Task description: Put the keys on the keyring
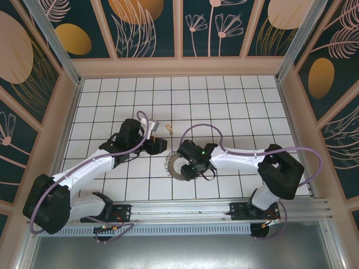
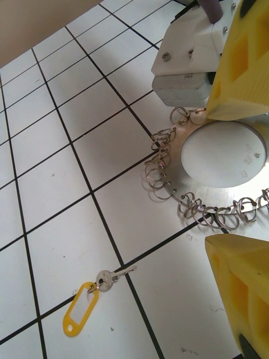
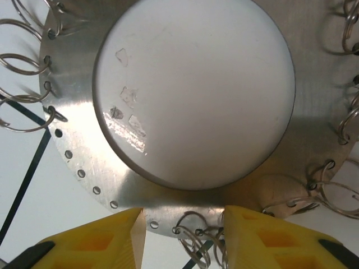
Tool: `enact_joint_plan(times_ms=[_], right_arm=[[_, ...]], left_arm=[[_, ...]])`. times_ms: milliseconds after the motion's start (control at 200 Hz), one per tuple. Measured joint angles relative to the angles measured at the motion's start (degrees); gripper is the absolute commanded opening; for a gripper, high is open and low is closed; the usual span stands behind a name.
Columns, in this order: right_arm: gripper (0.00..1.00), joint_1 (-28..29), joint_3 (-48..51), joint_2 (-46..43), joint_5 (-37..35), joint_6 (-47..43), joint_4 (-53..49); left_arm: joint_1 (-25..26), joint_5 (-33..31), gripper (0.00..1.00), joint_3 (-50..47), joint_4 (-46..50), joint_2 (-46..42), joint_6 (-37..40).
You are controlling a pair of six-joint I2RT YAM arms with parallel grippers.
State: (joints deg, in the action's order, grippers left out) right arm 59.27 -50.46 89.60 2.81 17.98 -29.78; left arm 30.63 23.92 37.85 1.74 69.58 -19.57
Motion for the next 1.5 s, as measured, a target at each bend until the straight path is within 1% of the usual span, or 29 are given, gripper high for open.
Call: enact_joint_plan(times_ms=[996,1276,1391,1501], right_arm=[[0.43,0.4,0.4,0.3,0.7,0.7,-0.5],[0.43,0.4,0.4,0.4,0.8,3.6,-3.5],[0.43,0.4,0.7,-0.9,1.9,5.2,-3.4],[0.43,0.5,0.8,-2.6,2.7,6.9,-3.4]], left_arm=[[0.0,-0.4,0.56,0.6,0.9,-0.3,0.0],[0.0,-0.3,0.57,0.6,1.0,-0.3,0.0],[0.0,1.6,0.56,0.7,1.0,0.3,0.1],[0.0,4.0,0.54,0.8,0.9,2.9,0.0]])
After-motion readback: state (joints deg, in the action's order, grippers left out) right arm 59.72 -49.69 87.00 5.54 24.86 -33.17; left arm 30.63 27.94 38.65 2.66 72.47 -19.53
